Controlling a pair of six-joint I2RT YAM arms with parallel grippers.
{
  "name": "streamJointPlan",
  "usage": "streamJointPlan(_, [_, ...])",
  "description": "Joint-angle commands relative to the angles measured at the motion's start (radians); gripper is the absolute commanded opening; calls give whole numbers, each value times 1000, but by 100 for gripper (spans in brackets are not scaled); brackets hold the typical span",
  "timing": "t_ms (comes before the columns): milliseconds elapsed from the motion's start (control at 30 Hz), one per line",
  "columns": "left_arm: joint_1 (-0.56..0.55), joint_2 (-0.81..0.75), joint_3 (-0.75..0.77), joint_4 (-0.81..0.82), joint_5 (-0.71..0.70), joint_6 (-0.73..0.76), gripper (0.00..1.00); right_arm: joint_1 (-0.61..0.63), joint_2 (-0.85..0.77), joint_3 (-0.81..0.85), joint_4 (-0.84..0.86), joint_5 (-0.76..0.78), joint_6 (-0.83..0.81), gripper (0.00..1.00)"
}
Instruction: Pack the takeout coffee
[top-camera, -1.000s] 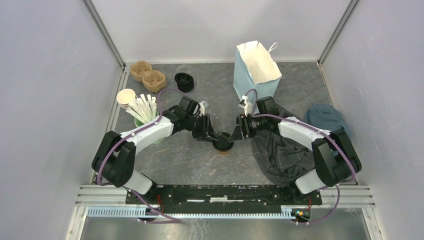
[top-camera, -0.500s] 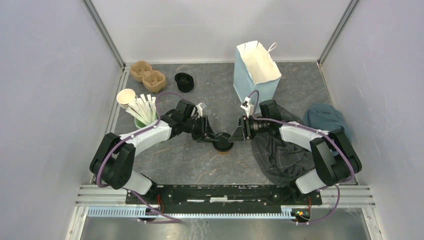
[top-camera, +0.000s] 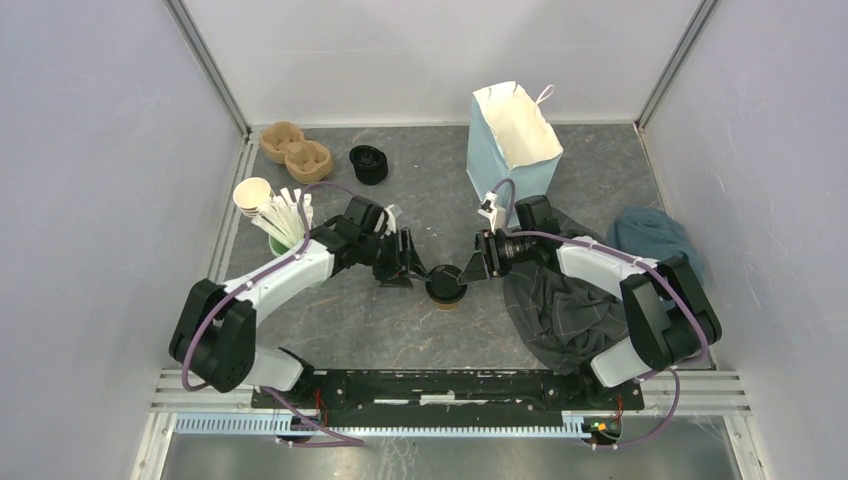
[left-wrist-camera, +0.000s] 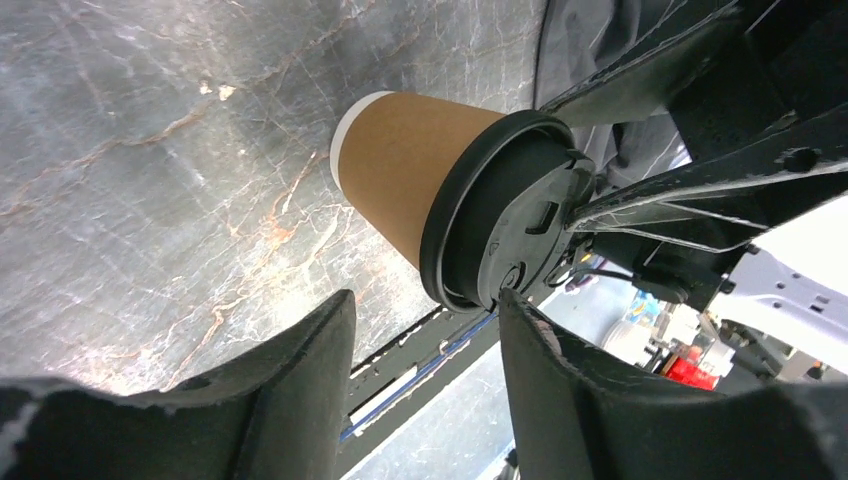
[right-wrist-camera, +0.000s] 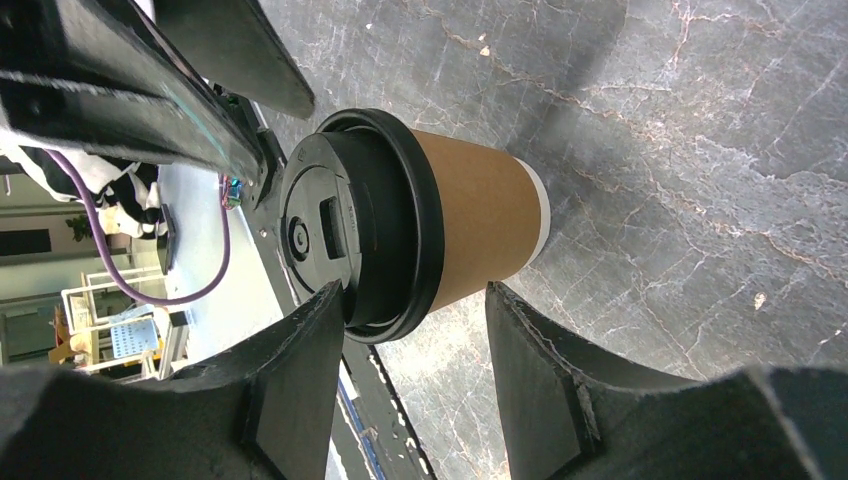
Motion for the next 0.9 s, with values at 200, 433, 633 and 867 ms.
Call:
streamJointPlan(200, [38, -39, -35, -8, 64, -21, 51, 9, 29, -47, -91, 156, -75, 58])
streamJointPlan(433, [28, 14, -38, 28, 110, -20, 49, 7, 35, -41, -91, 162, -77, 58])
streamJointPlan(633, [17, 65, -41, 26, 110, -13, 50, 8, 36, -47, -88, 168, -78, 58])
streamJointPlan(867, [0, 176, -30, -187, -98, 76, 43, 8, 47, -98, -63, 219, -76, 57])
